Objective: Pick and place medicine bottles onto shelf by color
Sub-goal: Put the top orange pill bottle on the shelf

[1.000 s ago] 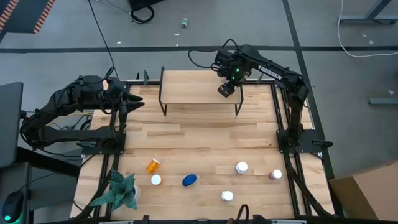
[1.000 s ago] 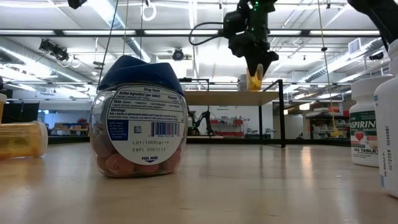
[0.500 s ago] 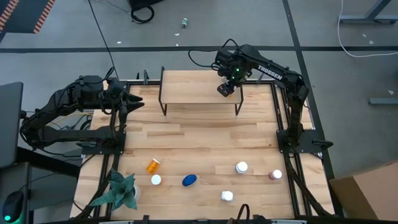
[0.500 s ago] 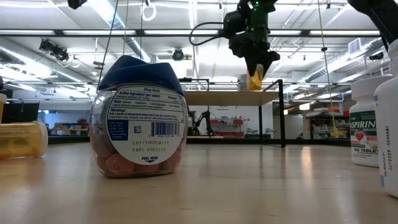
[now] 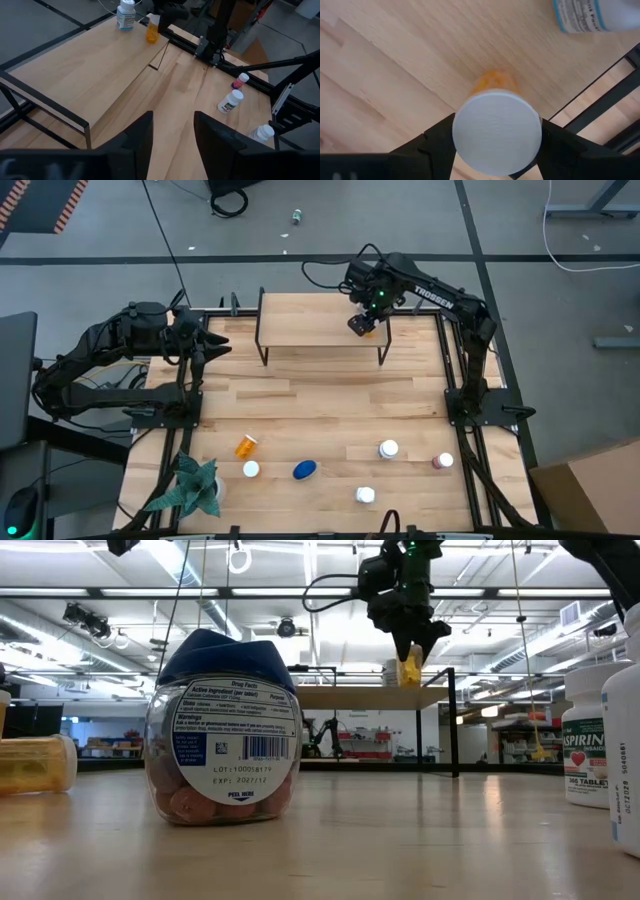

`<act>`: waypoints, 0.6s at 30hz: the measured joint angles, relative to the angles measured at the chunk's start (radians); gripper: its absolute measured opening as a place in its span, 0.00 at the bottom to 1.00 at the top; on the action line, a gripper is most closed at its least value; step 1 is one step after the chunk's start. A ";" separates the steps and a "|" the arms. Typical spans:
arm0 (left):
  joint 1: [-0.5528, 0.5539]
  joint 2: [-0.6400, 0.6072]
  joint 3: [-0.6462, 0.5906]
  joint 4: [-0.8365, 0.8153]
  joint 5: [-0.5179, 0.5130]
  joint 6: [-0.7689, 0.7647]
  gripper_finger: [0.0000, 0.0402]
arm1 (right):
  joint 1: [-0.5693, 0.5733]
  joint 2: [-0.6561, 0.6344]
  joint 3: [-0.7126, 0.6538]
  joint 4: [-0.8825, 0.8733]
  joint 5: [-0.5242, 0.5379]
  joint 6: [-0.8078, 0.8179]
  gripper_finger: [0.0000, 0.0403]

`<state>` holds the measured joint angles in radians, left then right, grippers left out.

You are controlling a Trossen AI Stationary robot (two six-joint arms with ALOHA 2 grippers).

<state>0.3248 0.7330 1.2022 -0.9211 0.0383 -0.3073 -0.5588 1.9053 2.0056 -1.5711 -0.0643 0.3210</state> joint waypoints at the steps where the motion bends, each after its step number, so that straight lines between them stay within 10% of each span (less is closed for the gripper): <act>1: 0.000 0.000 0.000 0.000 0.000 0.000 0.36 | 0.003 0.000 0.000 0.000 0.000 0.001 0.58; 18: 0.000 0.000 0.000 -0.001 0.000 0.005 0.37 | 0.005 0.000 0.000 0.000 0.016 0.031 0.58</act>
<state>0.3252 0.7330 1.2022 -0.9218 0.0384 -0.3023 -0.5536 1.9053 2.0052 -1.5711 -0.0478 0.3523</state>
